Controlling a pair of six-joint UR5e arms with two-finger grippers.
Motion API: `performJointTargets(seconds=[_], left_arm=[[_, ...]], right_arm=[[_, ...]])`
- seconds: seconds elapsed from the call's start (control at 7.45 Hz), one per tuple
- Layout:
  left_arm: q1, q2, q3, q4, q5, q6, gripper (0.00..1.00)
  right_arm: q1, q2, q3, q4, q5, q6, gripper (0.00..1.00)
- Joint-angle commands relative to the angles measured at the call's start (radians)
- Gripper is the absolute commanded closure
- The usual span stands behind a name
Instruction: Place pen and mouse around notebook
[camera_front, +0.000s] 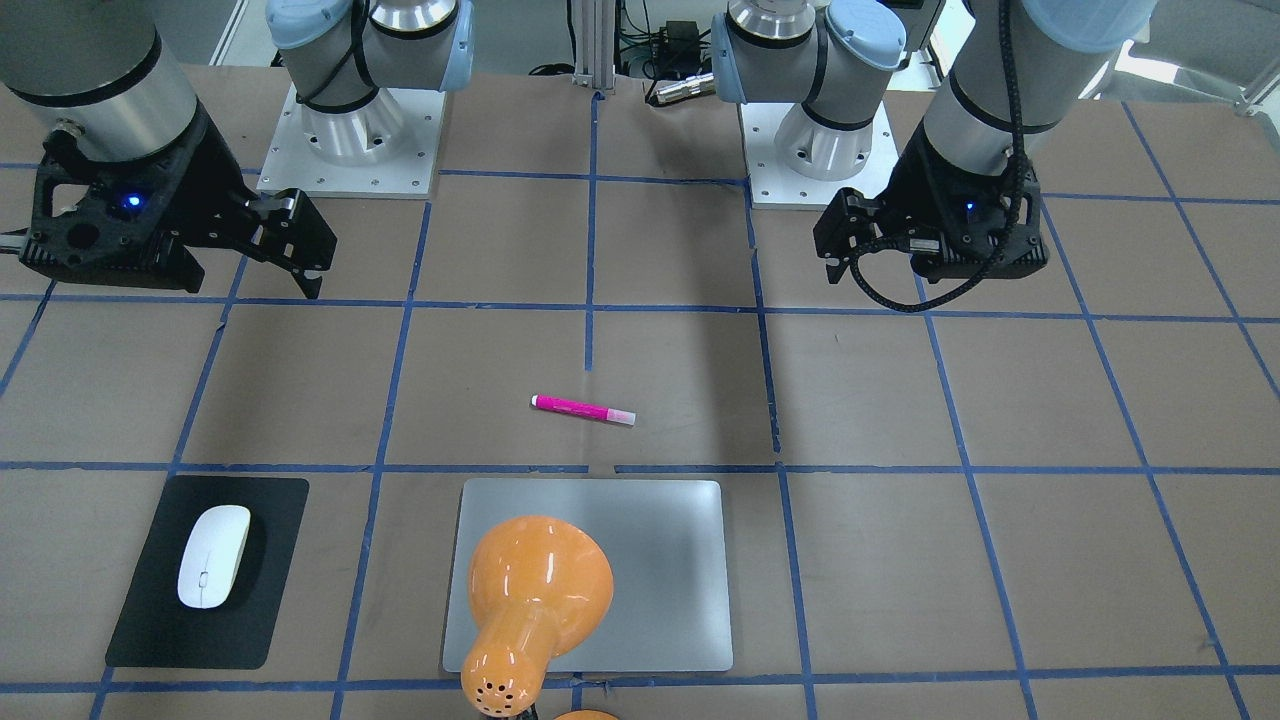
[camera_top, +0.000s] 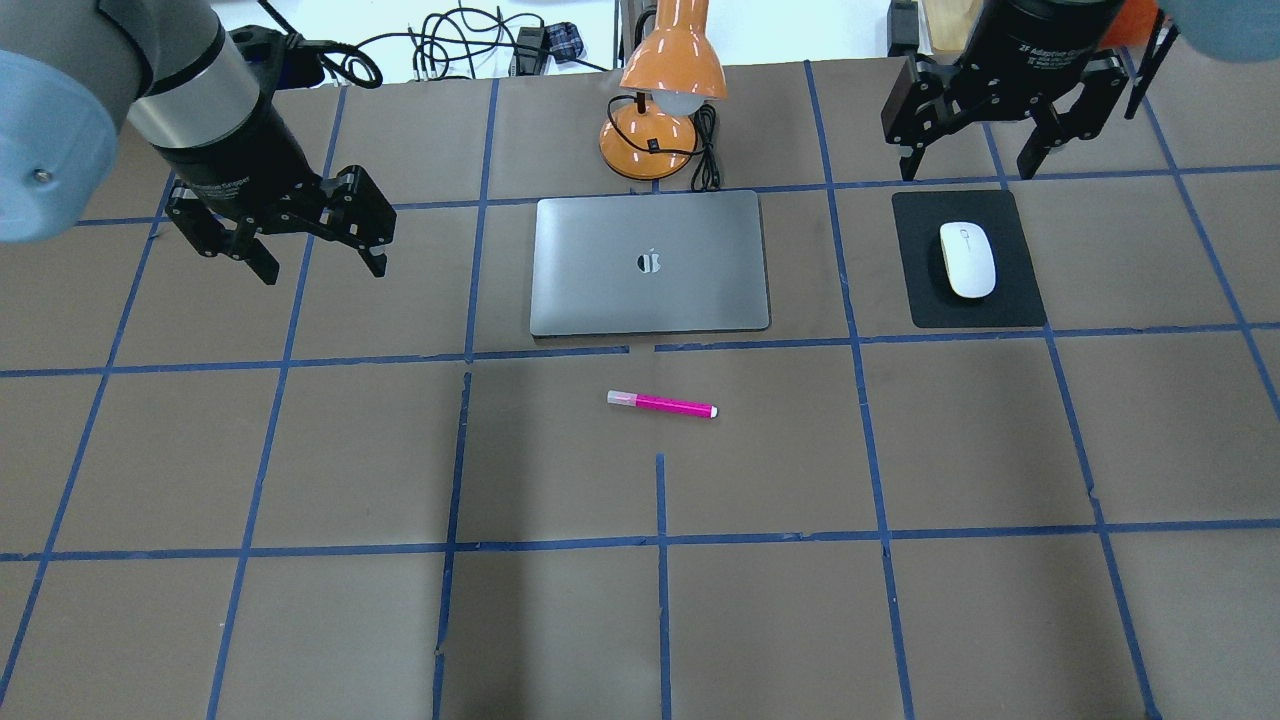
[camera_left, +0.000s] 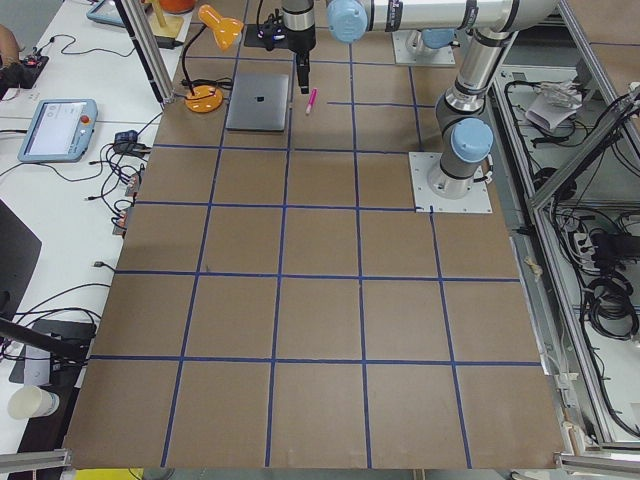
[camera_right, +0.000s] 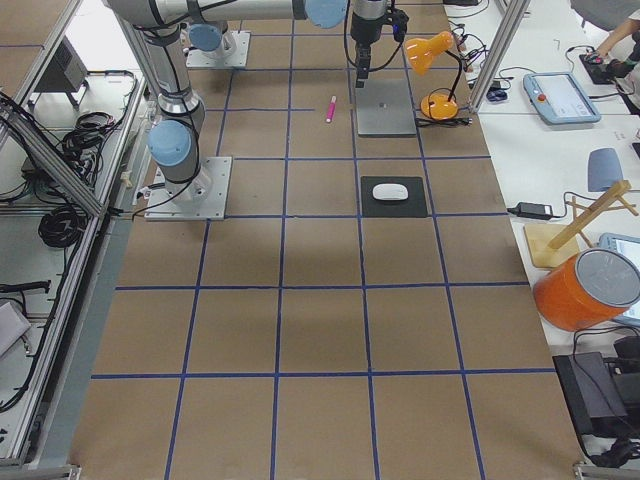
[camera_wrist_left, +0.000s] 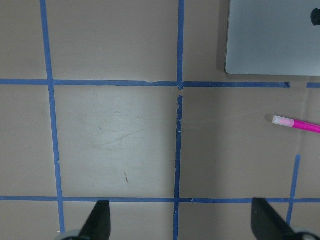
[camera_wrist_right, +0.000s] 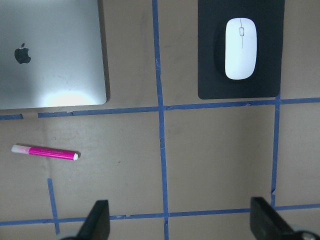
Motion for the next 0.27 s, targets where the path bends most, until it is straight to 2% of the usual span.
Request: performJointTargets(seconds=[0.0, 0.13], left_arm=[[0.003, 0.002, 0.001, -0.003, 0.001, 0.001, 0.0], [0.003, 0.002, 0.001, -0.002, 0.001, 0.001, 0.0]], right_arm=[[-0.001, 0.002, 0.0, 0.0, 0.0, -0.001, 0.0], [-0.003, 0.0, -0.001, -0.002, -0.009, -0.003, 0.0]])
